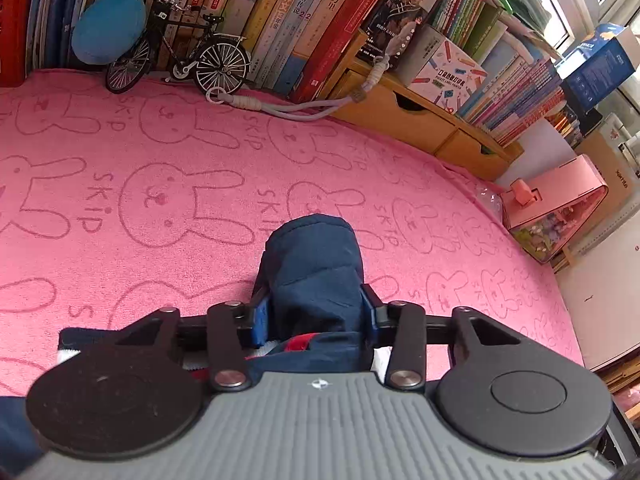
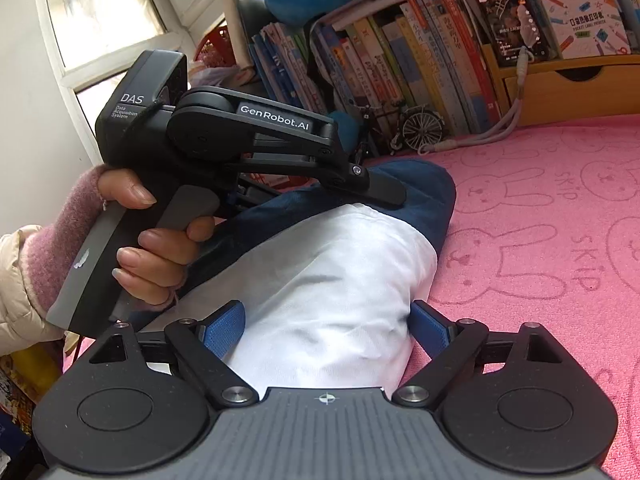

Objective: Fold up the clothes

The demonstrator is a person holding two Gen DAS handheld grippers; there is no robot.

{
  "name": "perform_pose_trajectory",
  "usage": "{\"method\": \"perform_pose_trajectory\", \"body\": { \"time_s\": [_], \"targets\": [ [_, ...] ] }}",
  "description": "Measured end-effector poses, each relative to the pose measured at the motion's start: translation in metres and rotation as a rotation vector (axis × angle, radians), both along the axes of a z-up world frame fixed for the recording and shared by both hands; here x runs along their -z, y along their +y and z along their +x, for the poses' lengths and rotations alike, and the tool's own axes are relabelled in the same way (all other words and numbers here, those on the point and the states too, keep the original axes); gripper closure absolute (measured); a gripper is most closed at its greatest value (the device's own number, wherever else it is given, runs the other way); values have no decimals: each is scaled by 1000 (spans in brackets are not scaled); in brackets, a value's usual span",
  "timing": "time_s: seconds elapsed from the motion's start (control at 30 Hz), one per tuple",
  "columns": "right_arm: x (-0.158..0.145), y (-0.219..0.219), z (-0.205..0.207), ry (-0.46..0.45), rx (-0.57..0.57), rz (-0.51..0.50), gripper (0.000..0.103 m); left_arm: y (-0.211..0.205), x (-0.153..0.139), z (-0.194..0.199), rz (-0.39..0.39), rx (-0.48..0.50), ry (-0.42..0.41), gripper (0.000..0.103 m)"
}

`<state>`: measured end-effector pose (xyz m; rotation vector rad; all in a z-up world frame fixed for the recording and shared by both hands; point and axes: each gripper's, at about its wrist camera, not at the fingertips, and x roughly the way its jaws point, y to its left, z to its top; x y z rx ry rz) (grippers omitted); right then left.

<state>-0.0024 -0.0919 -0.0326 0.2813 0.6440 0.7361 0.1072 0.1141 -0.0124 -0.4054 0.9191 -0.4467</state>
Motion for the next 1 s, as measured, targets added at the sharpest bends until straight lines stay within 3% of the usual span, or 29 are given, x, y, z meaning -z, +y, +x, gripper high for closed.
{"method": "perform_pose_trajectory", "body": {
  "time_s": [0.07,0.13,0.23,0.33,0.43,0.53,0.6,0.67,0.7,0.77,0.83,1.0],
  "targets": [
    [0,0,0,4,-7,0,12,12,6,2,-91,-30,5,79],
    [0,1,1,8,-15,-3,10,19,11,10,-168,-77,29,84],
    [0,3,2,12,-22,-10,9,17,6,21,-155,-99,-6,91],
    [1,1,4,23,-24,7,8,9,-20,24,-6,-153,-135,91],
    [1,-4,4,24,-11,29,9,-7,-55,-8,290,-226,-368,90],
    [-2,-12,-1,-23,46,51,9,-23,-71,-54,574,-247,-583,78],
    [-7,-20,-7,-84,112,69,9,-39,-55,-99,817,-205,-719,74],
    [-13,-32,-13,-162,194,105,9,-52,-28,-134,1013,-133,-750,73],
    [-14,-37,-15,-189,229,116,9,-56,-14,-145,1078,-83,-723,73],
    [-16,-44,-15,-218,274,121,8,-59,8,-162,1130,-3,-657,73],
    [-15,-46,-13,-213,283,108,8,-55,20,-167,1145,6,-647,73],
    [-11,-34,-8,-200,225,68,9,-18,16,-126,1027,-203,-519,73]
  ]
}}
